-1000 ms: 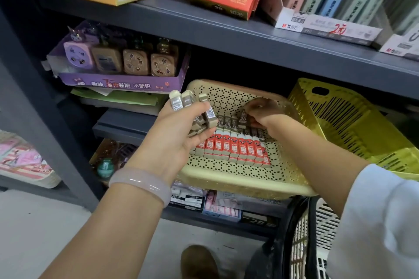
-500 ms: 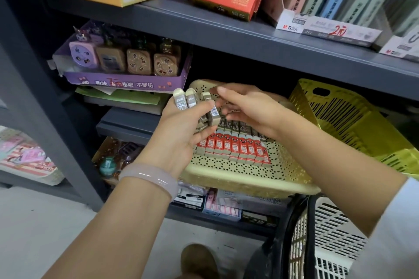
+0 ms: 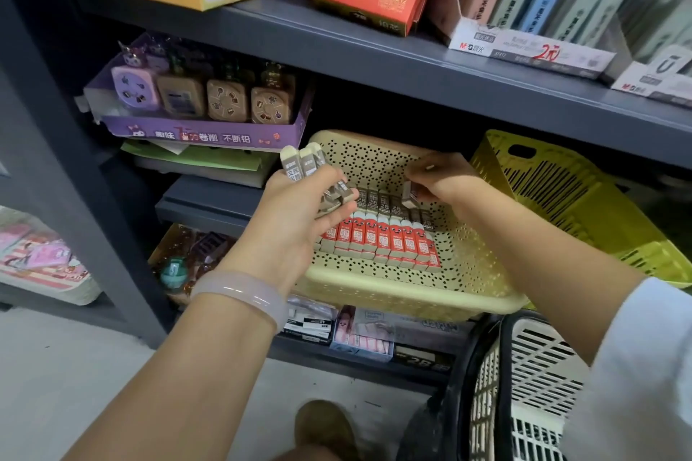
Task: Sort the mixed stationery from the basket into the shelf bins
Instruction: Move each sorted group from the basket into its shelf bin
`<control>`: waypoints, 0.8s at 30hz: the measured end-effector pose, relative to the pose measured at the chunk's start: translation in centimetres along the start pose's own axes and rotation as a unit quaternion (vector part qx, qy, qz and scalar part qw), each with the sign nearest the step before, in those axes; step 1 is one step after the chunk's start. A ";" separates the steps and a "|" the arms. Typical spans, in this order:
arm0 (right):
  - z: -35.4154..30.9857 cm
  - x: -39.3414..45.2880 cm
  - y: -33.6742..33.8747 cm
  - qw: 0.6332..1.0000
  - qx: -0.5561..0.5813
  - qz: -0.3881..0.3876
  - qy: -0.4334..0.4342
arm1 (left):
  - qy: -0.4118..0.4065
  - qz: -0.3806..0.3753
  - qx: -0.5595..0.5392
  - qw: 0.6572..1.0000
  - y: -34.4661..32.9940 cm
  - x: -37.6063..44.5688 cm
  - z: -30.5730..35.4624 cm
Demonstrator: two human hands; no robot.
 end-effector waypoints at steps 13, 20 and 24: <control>1.7 1.5 -1.6 0.961 -0.277 0.008 -0.008 | -0.001 -0.013 0.027 1.000 -0.3 0.6 -0.5; -4.4 -4.9 -5.3 0.957 0.138 -0.240 0.082 | 0.011 -0.053 0.003 0.999 -1.3 0.3 -1.0; -6.0 -6.3 -7.3 0.932 0.161 -0.307 0.108 | 0.006 -0.064 0.007 0.998 -1.5 0.2 -0.8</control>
Point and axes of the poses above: each hand's wrist, its own x-axis towards the middle knuckle, its own y-axis out of the back of the hand, z = x × y, the point moved 10 cm from there along x, towards the middle knuckle, and after that the axes turned 2 degrees about -z, right-handed, at the moved point
